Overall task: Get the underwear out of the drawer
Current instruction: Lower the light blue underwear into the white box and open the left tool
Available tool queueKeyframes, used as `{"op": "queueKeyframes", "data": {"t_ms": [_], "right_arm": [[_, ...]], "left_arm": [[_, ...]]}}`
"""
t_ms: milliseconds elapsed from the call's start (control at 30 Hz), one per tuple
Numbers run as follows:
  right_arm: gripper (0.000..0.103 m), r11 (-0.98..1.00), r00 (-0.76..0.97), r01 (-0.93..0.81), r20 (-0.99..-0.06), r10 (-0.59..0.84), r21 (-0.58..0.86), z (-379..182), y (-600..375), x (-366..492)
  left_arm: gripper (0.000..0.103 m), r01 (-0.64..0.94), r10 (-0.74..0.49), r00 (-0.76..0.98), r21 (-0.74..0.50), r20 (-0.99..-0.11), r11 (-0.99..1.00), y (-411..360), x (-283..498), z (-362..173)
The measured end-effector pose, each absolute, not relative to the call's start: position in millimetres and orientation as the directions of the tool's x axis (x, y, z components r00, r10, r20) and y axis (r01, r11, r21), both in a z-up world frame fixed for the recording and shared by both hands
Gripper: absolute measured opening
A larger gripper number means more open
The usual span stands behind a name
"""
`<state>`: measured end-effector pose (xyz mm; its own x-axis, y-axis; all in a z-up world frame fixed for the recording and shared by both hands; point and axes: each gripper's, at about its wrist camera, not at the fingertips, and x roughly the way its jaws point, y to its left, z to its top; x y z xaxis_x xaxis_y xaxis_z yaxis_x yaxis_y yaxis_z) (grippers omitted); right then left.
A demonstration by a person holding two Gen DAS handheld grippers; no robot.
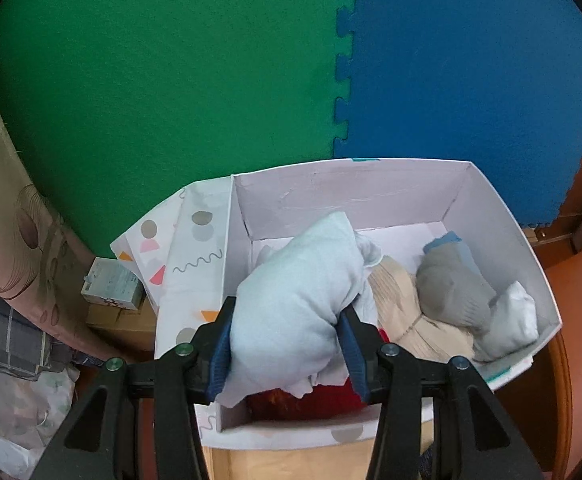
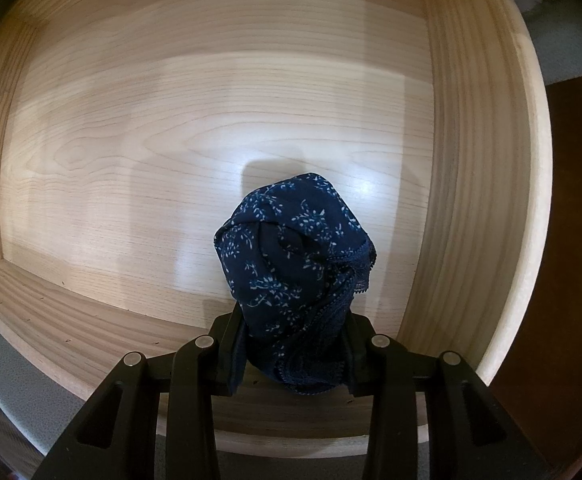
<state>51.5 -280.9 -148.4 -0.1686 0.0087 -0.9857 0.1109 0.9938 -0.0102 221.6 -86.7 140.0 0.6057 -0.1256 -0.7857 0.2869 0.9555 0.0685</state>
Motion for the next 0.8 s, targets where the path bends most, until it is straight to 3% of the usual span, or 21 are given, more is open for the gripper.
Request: {"op": "queueKeyframes", "data": {"t_ms": [400, 800], "right_arm": [[0.036, 0.994, -0.169, 0.110, -0.986, 0.009, -0.010, -148.3, -281.3, 52.9], [0.037, 0.994, -0.170, 0.108, -0.985, 0.008, -0.011, -148.6, -279.9, 54.6]], "left_arm": [[0.055, 0.287, -0.059, 0.637, 0.166, -0.769, 0.944, -104.9, 227.2, 138.9], [0.056, 0.288, -0.064, 0.641, 0.162, -0.765, 0.944, -106.4, 224.2, 161.7]]}}
